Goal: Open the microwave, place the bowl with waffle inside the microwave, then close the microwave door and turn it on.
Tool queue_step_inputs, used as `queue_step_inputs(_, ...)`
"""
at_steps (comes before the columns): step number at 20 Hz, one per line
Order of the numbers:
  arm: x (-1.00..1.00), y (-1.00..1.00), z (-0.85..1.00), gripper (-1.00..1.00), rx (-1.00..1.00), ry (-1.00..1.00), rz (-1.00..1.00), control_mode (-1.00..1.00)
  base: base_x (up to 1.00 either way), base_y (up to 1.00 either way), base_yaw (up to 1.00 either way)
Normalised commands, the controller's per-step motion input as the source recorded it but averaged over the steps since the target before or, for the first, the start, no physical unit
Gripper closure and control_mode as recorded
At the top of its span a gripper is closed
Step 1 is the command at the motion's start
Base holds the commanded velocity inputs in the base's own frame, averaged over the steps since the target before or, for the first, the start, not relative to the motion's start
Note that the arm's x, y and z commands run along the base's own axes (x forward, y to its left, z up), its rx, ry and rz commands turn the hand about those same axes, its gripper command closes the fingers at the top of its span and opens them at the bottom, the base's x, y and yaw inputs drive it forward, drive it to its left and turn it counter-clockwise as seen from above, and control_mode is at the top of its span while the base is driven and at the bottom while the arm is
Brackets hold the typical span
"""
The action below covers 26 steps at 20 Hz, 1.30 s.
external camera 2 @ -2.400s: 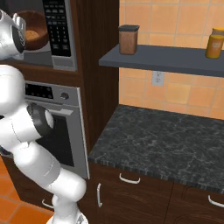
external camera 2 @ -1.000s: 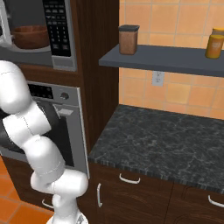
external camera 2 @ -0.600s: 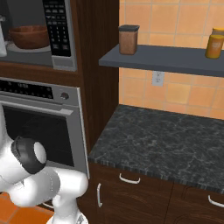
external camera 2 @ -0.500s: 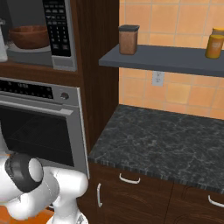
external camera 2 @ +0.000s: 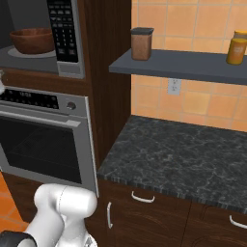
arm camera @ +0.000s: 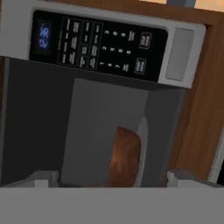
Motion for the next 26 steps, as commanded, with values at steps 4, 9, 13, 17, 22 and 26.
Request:
queue_step_inputs(4,-0.74,0.00,-0.26,-1.00,-0.44,0.00,0.00,-1.00,0.00,0.00,0.00)
queue_step_inputs(9,-0.64,0.05,-0.45,-1.00,-0.43,-0.05,-0.01,-1.00,0.00,0.00,0.00)
queue_step_inputs(13,-0.31,0.18,-0.44,-1.00,-0.30,-0.20,-0.05,-1.00,0.00,0.00,0.00)
queue_step_inputs(17,-0.01,0.28,-0.35,-1.00,-0.24,-0.16,-0.12,-1.00,0.00,0.00,0.00)
queue_step_inputs(22,0.01,0.39,-0.28,-1.00,-0.13,-0.18,-0.15,-1.00,0.00,0.00,0.00)
queue_step_inputs(26,-0.09,0.50,-0.16,-1.00,-0.05,-0.30,-0.12,-1.00,0.00,0.00,0.00)
